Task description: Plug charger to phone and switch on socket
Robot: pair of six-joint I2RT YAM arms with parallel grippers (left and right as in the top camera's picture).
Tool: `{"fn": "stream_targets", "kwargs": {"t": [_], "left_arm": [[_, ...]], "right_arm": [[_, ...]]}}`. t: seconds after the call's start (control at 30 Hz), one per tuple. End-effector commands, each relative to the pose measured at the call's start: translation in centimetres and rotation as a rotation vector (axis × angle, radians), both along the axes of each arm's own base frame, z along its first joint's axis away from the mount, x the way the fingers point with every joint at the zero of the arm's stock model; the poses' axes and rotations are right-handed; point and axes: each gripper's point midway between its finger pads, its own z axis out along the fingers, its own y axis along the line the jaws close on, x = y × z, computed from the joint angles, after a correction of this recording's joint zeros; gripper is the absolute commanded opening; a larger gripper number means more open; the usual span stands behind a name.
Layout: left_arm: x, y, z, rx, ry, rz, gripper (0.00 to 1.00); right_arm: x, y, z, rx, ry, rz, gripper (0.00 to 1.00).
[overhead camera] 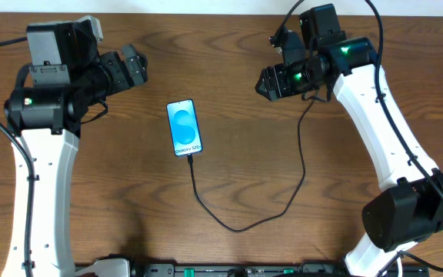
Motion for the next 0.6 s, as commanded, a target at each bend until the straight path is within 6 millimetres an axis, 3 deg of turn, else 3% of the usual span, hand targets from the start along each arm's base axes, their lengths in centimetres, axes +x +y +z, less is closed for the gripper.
{"fn": "stream_targets", "kwargs": {"t": [0.0,0.43,0.57], "left_arm": [[-0.08,0.27,0.4,0.004,-0.011,0.01,1.0],[-0.08,0.27,0.39,0.004,-0.01,0.01,1.0],[-0.08,0.27,0.39,0.004,-0.01,0.01,1.0]], "right_arm": [[-0.05,0.32,1.29,-0.002,-0.044,0.022,0.67],[-0.21,0.37,1.24,0.002,-0.036,0.025,0.67],[-0.22,0.36,1.67,0.005,-0.049,0.026,0.63]]}}
